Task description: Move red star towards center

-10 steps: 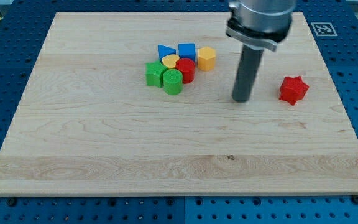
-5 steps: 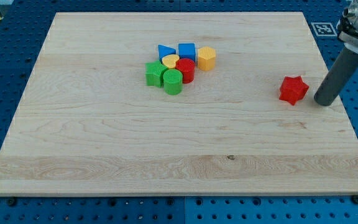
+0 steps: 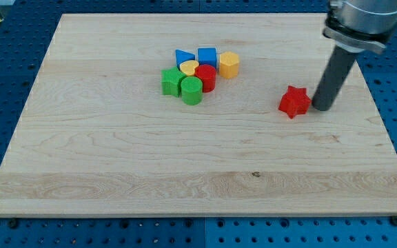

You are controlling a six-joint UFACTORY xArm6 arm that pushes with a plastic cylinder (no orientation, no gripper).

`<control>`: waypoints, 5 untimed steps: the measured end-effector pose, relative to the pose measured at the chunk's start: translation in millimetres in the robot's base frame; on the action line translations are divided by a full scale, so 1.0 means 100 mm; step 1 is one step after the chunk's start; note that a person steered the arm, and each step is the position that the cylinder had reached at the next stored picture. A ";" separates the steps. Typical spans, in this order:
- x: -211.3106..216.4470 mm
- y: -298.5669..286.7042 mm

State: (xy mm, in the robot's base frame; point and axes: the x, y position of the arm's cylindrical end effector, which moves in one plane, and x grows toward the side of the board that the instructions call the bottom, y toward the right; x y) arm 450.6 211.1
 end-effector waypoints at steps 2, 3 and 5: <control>0.40 0.02; 0.13 -0.11; -0.30 -0.48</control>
